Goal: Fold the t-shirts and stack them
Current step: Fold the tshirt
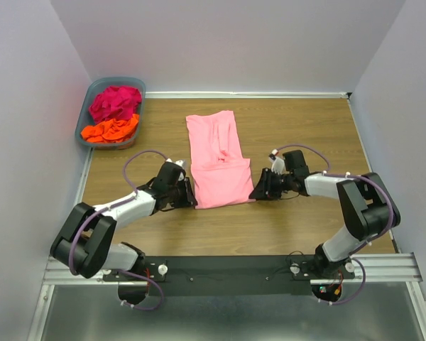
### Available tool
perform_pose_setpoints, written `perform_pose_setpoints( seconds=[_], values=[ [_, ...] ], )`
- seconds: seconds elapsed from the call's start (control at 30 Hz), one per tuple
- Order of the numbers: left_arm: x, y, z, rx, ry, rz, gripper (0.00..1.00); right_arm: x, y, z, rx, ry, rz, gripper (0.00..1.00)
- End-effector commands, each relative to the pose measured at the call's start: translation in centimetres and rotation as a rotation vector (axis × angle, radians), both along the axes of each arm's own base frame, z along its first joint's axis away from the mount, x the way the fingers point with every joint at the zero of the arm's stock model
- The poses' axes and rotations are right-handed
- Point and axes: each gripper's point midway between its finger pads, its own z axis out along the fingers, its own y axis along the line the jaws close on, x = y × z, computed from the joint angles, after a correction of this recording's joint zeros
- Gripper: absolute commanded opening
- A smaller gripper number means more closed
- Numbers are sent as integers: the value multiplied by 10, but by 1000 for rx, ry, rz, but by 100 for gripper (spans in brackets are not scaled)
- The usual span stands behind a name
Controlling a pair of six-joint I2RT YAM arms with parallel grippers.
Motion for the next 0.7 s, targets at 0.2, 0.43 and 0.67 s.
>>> perform_pose_setpoints(
  seconds=[0.2, 0.43, 0.67],
  values=[
    [-16, 10, -27, 54, 84, 40, 0, -20, -16, -31, -86, 72, -47, 11],
    [-19, 12, -11, 39, 92, 77, 0, -32, -47, -41, -246, 94, -159, 1],
    [-16, 13, -9, 57, 99, 85, 0, -20, -43, -28, -232, 59, -170, 14]
  ],
)
